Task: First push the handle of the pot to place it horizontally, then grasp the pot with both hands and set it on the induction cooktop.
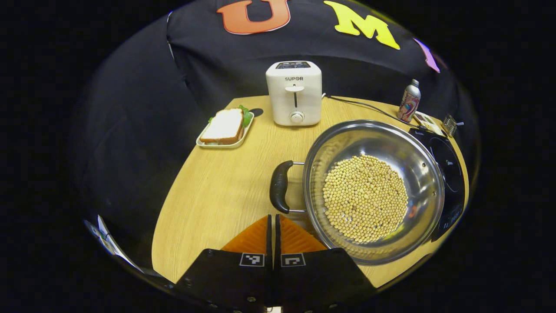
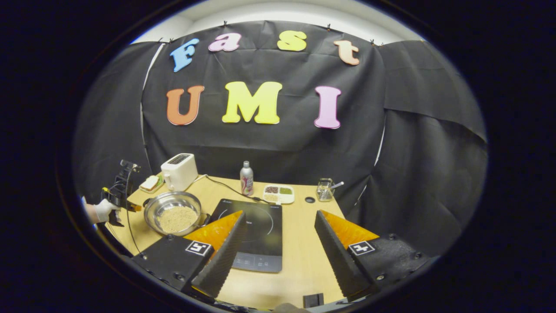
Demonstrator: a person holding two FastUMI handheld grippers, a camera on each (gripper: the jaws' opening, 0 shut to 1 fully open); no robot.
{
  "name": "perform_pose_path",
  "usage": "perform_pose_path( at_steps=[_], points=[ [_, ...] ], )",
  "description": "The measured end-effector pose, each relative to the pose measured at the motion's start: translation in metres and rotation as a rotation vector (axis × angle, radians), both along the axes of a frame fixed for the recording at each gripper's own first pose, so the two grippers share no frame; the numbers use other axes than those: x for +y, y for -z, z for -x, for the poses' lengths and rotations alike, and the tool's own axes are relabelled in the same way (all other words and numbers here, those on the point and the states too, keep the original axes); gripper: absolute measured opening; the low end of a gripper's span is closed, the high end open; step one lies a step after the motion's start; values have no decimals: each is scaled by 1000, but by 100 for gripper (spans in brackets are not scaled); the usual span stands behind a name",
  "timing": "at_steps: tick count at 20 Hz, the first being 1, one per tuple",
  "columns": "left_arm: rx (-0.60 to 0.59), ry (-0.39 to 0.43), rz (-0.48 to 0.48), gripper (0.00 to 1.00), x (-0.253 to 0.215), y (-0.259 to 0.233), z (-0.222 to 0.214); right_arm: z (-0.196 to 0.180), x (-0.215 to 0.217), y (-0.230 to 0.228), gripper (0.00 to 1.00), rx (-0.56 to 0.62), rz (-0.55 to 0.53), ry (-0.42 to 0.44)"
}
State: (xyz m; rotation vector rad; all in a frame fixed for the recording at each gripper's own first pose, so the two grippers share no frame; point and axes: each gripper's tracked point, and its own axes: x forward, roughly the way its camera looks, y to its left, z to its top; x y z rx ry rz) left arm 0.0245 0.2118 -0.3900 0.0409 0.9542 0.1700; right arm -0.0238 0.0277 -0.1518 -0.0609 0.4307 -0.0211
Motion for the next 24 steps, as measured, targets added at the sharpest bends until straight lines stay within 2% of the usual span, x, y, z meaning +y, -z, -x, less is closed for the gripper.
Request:
perform_pose_path(
  at_steps=[1,3,4,5,7,8,9,10,13,14,15,18,24],
  points=[
    [-27,2,-2,8,0,-7,-2,0,6,3,98,8,-3,-11],
    [-63,27,9,7,-1,-21,2,-3,17,10,97,18,-14,-33],
    [-75,34,3,14,1,-29,6,-4,24,14,97,24,-20,-46],
    [-83,41,-3,27,6,-33,8,-5,33,16,100,26,-28,-64],
    [-107,37,-33,63,14,-44,10,-9,55,23,98,35,-37,-111],
    [-131,33,-41,58,16,-50,9,-11,64,25,98,36,-38,-135],
    [-147,33,-31,100,14,-54,7,-15,72,28,97,42,-33,-152],
    [-146,33,-18,96,9,-55,9,-18,80,31,100,43,-30,-170],
    [-167,49,3,97,1,-60,7,-30,108,44,97,66,-26,-220],
    [-173,54,13,97,-3,-61,4,-34,117,51,100,78,-24,-235],
    [-182,62,19,97,-7,-62,-2,-38,127,59,97,98,-24,-248],
    [-185,84,33,97,-14,-57,-19,-56,159,82,100,156,-70,-291],
    [-128,80,64,97,-18,-30,-40,-100,207,143,99,315,-133,-309]
  ],
)
